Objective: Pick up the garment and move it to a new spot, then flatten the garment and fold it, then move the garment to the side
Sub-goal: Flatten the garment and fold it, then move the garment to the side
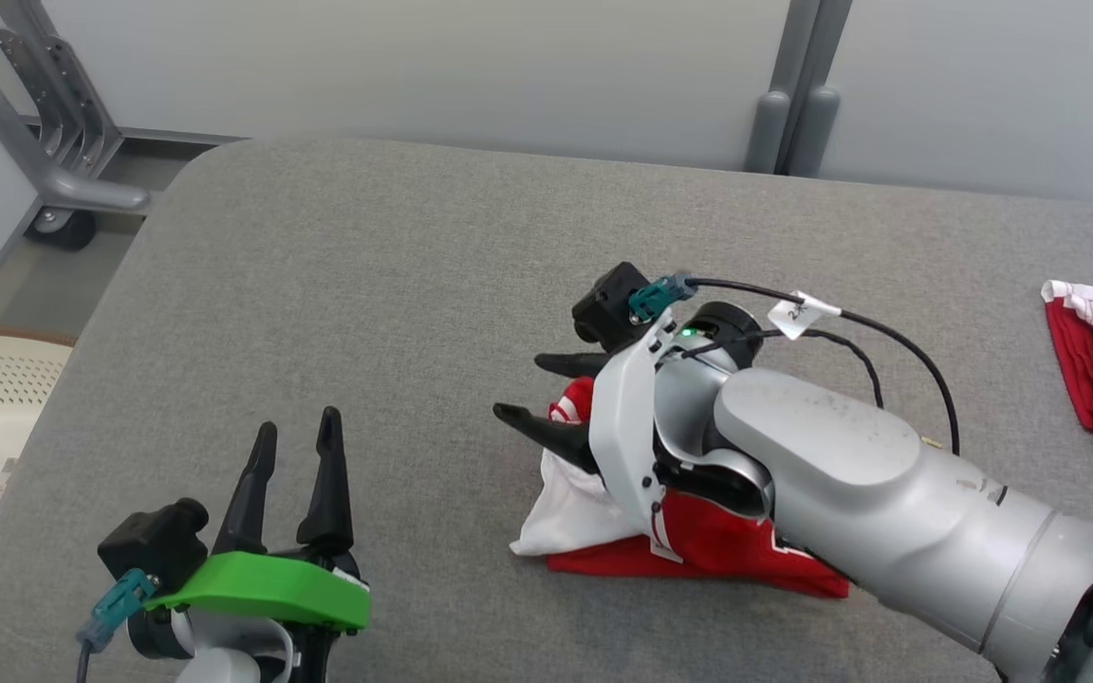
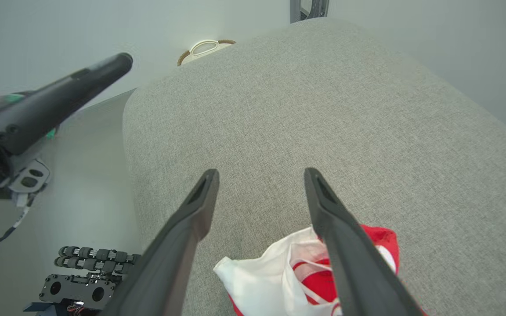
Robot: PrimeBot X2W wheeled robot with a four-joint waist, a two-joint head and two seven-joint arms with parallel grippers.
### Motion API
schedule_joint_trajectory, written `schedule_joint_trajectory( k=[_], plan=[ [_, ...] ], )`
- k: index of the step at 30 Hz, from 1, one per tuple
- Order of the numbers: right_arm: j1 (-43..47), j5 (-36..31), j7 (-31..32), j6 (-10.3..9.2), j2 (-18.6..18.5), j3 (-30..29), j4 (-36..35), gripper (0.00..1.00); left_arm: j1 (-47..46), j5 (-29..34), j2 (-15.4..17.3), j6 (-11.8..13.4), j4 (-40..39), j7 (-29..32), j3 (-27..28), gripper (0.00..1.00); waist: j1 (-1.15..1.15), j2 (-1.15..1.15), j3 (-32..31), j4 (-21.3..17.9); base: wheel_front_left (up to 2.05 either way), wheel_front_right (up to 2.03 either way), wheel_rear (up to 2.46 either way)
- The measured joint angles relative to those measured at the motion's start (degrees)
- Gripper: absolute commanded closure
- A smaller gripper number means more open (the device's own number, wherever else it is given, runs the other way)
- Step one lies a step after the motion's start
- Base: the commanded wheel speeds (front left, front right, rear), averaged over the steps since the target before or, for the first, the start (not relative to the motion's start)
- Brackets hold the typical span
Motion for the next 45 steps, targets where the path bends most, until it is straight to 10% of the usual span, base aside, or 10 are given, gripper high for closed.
schedule_joint_trajectory(
  k=[18, 45],
  plan=[
    [4.17, 6.62, -8.20, -0.01, -15.74, -8.48, 4.14, 0.00, 1.68, 0.62, -0.03, 0.40, -2.38, 0.00, 1.80, 0.00, 0.00, 0.00, -0.18, -6.40, 0.00, 0.00, 0.00],
    [14.50, 18.07, -6.68, -0.01, -17.38, -8.02, 5.28, 0.00, 1.42, 1.22, -0.03, 0.38, -2.08, 0.00, 0.27, 0.00, 0.00, 0.00, 5.18, -5.40, 0.00, 0.00, 0.00]
  ],
)
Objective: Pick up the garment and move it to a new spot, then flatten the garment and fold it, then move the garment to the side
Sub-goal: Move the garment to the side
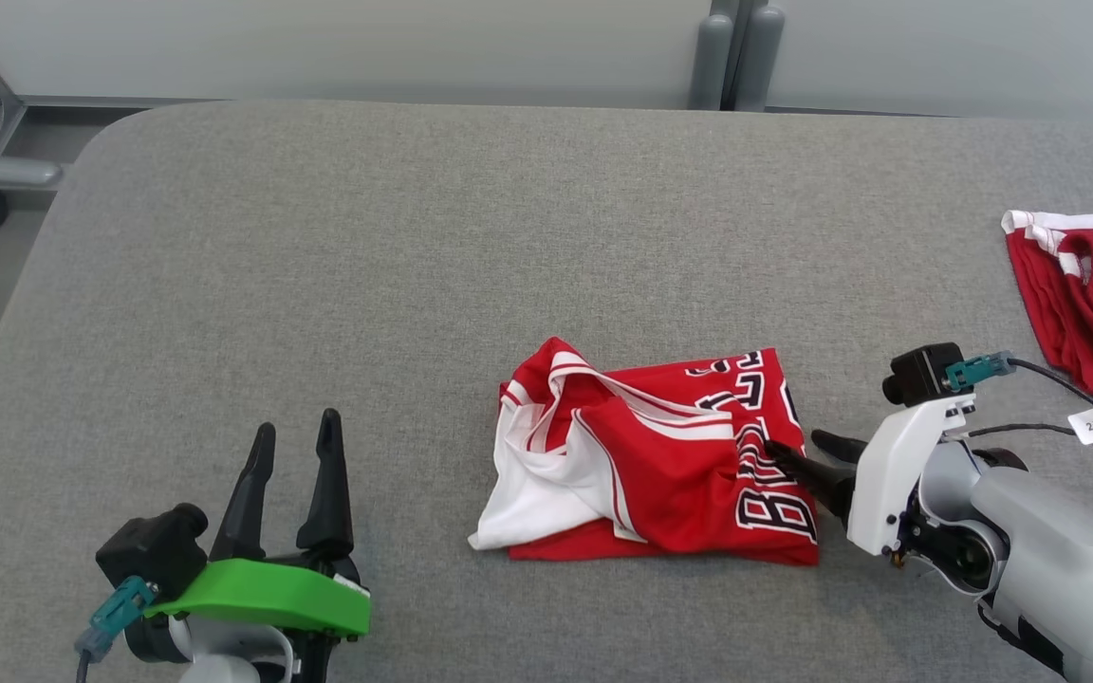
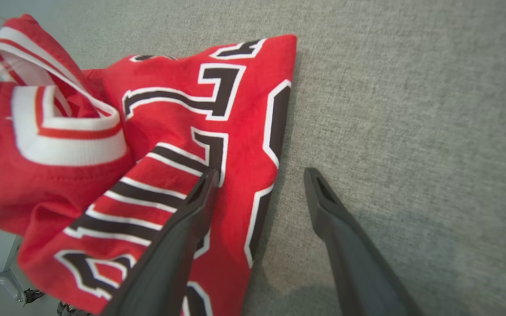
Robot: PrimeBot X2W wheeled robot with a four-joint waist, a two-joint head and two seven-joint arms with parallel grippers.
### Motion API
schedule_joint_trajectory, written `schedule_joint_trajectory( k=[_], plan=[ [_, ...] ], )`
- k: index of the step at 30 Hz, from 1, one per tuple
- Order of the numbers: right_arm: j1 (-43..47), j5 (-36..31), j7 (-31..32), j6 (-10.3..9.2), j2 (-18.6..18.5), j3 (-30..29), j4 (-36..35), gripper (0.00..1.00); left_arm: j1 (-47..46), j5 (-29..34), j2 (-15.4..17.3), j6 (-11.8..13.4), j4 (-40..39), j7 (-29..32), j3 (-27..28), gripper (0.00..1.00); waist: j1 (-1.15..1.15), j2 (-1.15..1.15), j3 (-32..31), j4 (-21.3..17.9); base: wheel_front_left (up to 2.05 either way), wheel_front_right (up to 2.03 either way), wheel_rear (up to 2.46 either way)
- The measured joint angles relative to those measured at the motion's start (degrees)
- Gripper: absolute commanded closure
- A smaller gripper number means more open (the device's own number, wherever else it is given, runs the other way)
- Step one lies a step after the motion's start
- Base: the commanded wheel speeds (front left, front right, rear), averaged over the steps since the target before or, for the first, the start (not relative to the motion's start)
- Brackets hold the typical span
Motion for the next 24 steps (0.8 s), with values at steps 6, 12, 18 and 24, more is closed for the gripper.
schedule_joint_trajectory(
  k=[6, 12, 18, 24],
  plan=[
    [0.42, 1.38, 0.96, 0.00, 0.57, 0.16, -0.05, 0.00, -0.12, 0.02, 0.00, 0.00, 0.14, 0.00, 0.26, 0.00, 0.00, 0.00, 0.16, 0.48, 0.00, 0.00, 0.00],
    [0.40, 2.44, 1.31, 0.00, 1.77, 0.49, -0.04, 0.67, -0.15, 0.08, 0.00, 0.00, 0.30, 0.00, 0.40, 0.00, 0.00, 0.00, 0.32, 0.70, 0.00, 0.00, 0.00],
    [0.38, 2.61, 0.20, 0.00, 1.98, 0.66, -0.13, 1.00, -0.16, 0.08, 0.00, 0.00, 0.48, 0.00, 0.87, 0.00, 0.00, 0.00, 0.31, 0.76, 0.00, 0.00, 0.00],
    [-0.79, 1.66, -2.23, 0.00, 1.53, 0.66, -0.87, 1.00, -0.17, 0.08, 0.00, 0.00, 1.01, 0.00, 1.70, 0.00, 0.00, 0.00, -0.16, 0.49, 0.00, 0.00, 0.00]
  ],
)
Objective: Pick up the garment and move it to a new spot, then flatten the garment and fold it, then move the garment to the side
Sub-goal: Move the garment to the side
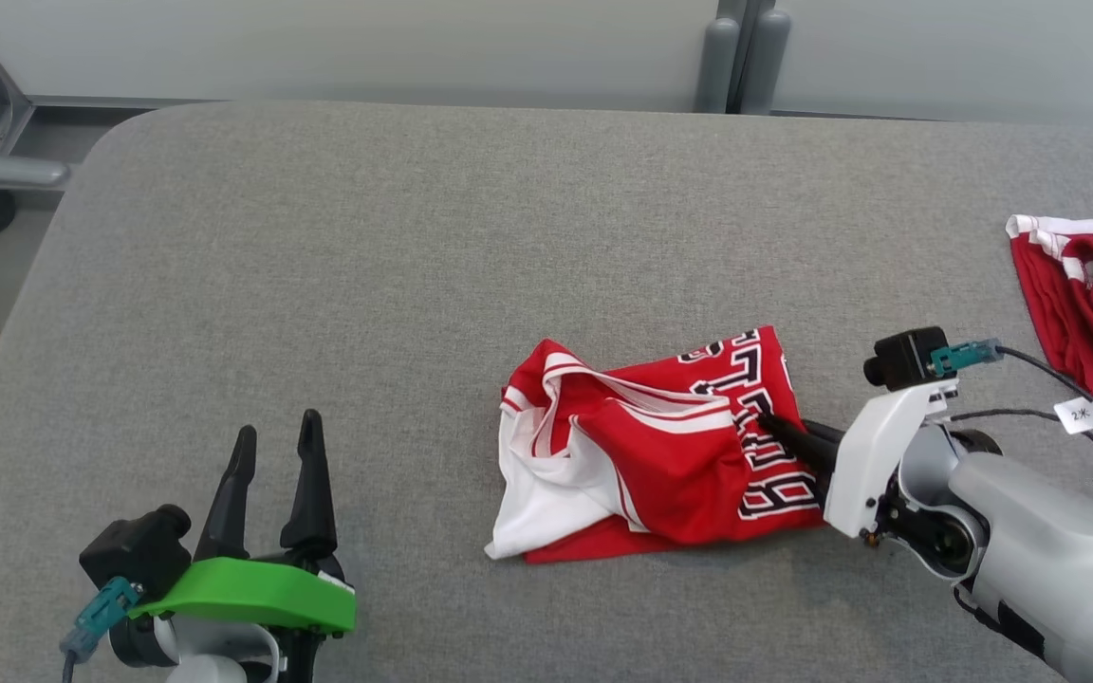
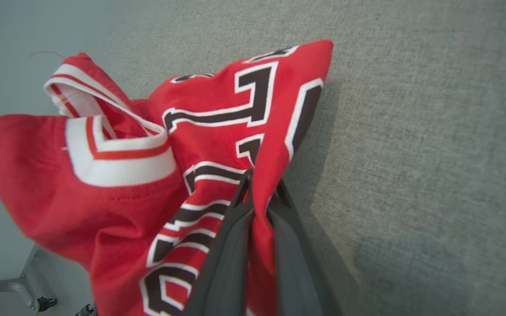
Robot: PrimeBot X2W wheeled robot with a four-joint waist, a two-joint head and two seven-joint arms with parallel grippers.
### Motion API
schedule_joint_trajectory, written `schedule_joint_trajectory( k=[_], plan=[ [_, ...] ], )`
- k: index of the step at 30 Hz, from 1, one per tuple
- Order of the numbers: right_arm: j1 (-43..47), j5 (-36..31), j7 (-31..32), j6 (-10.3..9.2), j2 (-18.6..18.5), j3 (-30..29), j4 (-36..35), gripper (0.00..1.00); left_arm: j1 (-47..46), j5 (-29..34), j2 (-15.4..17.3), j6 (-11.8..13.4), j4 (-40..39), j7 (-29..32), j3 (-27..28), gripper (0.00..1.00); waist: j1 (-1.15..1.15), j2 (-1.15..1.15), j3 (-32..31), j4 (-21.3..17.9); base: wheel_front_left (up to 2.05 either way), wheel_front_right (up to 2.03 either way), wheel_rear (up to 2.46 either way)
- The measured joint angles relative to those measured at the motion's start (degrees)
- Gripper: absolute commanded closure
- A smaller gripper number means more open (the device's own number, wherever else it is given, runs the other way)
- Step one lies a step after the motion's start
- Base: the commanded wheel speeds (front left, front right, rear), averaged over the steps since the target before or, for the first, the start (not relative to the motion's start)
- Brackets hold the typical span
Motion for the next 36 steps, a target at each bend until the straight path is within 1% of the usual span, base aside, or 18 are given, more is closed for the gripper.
schedule_joint_trajectory(
  k=[4, 10, 13, 23, 31, 36],
  plan=[
    [-2.75, -1.66, -1.12, 0.01, -1.37, 0.11, -1.62, 1.00, 0.03, 0.00, -0.01, 0.01, 0.18, 0.00, 0.36, 0.00, 0.00, 0.00, -0.73, -0.61, 0.00, 0.00, 0.00],
    [-6.21, -3.64, -1.31, 0.00, -6.35, 0.54, -1.85, 1.00, 0.14, 0.00, -0.02, 0.01, 0.30, 0.00, 0.54, 0.00, 0.00, 0.00, -2.03, -1.91, 0.00, 0.00, 0.00],
    [-7.64, -4.38, -0.92, 0.00, -8.06, 0.78, -2.13, 1.00, 0.31, 0.00, -0.02, 0.01, 0.34, 0.00, 0.78, 0.00, 0.00, 0.00, -2.67, -2.69, 0.00, 0.00, 0.00],
    [-12.80, -4.90, 3.96, 0.01, -11.43, 1.15, -1.82, 1.00, 1.32, -0.01, -0.03, 0.01, 0.09, 0.00, 1.20, 0.00, 0.00, 0.00, -3.87, -5.32, 0.00, 0.00, 0.00],
    [-19.50, -5.35, 7.35, -0.10, -16.58, -1.03, 0.86, 1.00, 1.32, 0.00, -0.04, 0.01, -0.88, 0.00, 0.29, 0.00, 0.00, 0.00, -2.92, -6.55, 0.00, 0.00, 0.00],
    [-21.44, -5.75, 9.91, -0.24, -19.02, -1.09, 2.49, 1.00, 1.22, 0.05, -0.04, 0.01, -1.34, 0.00, -0.48, 0.00, 0.00, 0.00, -1.59, -6.40, 0.00, 0.00, 0.00]
  ],
)
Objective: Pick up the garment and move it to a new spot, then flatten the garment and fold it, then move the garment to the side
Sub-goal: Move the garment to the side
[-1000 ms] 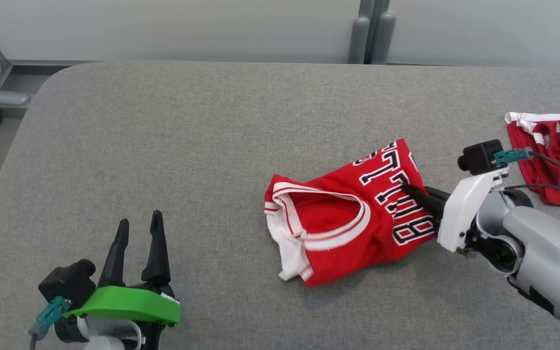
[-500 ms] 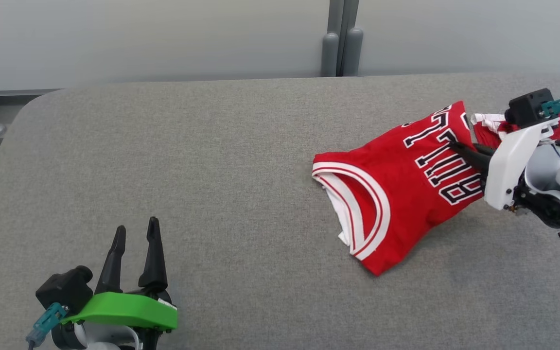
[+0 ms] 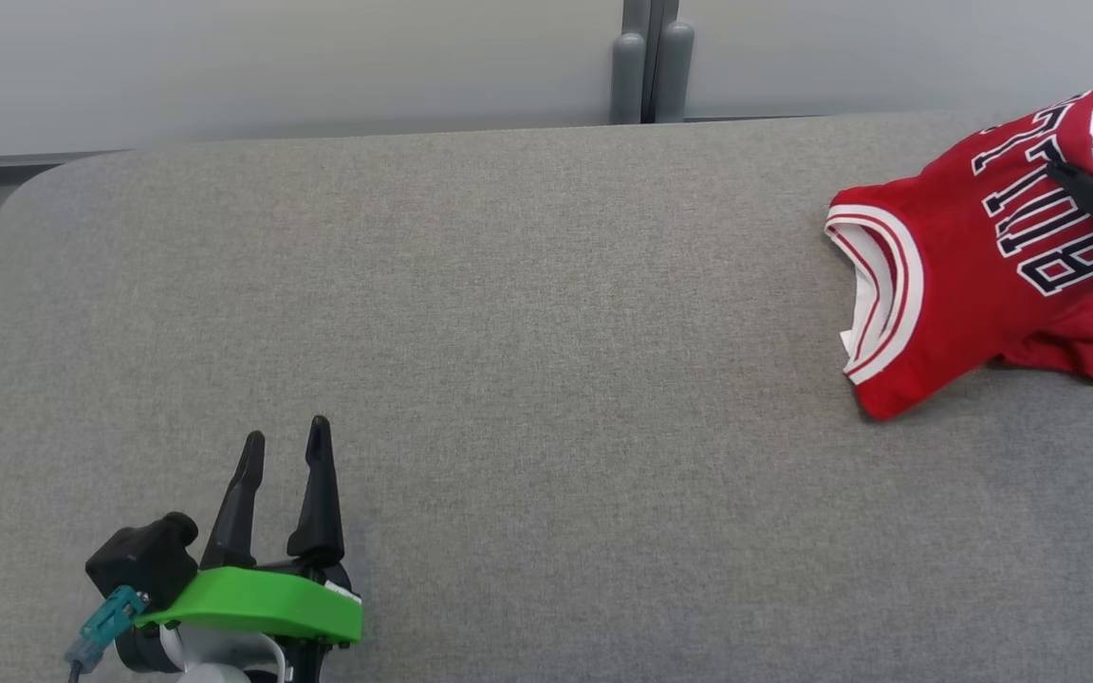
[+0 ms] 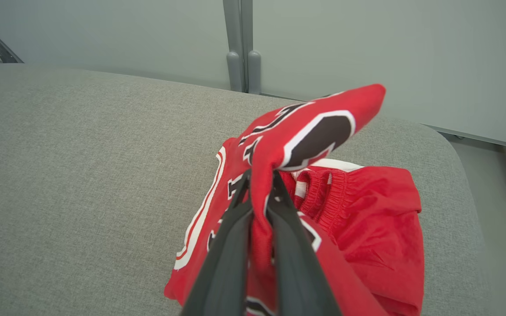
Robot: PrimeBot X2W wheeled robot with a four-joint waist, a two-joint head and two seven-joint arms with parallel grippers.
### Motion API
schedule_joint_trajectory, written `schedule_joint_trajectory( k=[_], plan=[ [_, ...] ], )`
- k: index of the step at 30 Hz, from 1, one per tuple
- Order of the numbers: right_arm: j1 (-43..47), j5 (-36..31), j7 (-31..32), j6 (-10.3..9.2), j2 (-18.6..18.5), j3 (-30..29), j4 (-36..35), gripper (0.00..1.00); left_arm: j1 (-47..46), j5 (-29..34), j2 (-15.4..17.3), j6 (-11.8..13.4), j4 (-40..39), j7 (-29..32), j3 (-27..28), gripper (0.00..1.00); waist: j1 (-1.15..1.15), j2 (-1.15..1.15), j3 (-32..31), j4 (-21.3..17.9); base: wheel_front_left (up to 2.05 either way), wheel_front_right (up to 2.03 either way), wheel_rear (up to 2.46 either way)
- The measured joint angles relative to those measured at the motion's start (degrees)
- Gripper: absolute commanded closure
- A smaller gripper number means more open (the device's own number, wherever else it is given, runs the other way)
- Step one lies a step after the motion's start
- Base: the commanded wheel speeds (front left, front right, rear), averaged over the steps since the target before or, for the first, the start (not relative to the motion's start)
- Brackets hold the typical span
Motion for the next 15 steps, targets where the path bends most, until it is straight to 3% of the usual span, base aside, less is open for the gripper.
schedule_joint_trajectory(
  k=[10, 15],
  plan=[
    [-4.47, -4.20, 2.99, 0.00, -4.21, 1.40, 1.54, 1.00, -0.44, 1.79, 0.36, 0.00, -1.41, 0.25, -0.03, 0.00, 0.00, 0.00, 2.97, 1.69, 0.00, 0.00, 0.00],
    [-6.59, -5.66, 2.87, -0.46, -4.58, 0.75, 2.24, 1.00, -1.57, 2.27, 1.12, 0.49, -2.59, 0.34, 0.05, 0.00, 0.00, 0.00, 4.76, 2.36, 0.00, 0.00, 0.00]
  ],
)
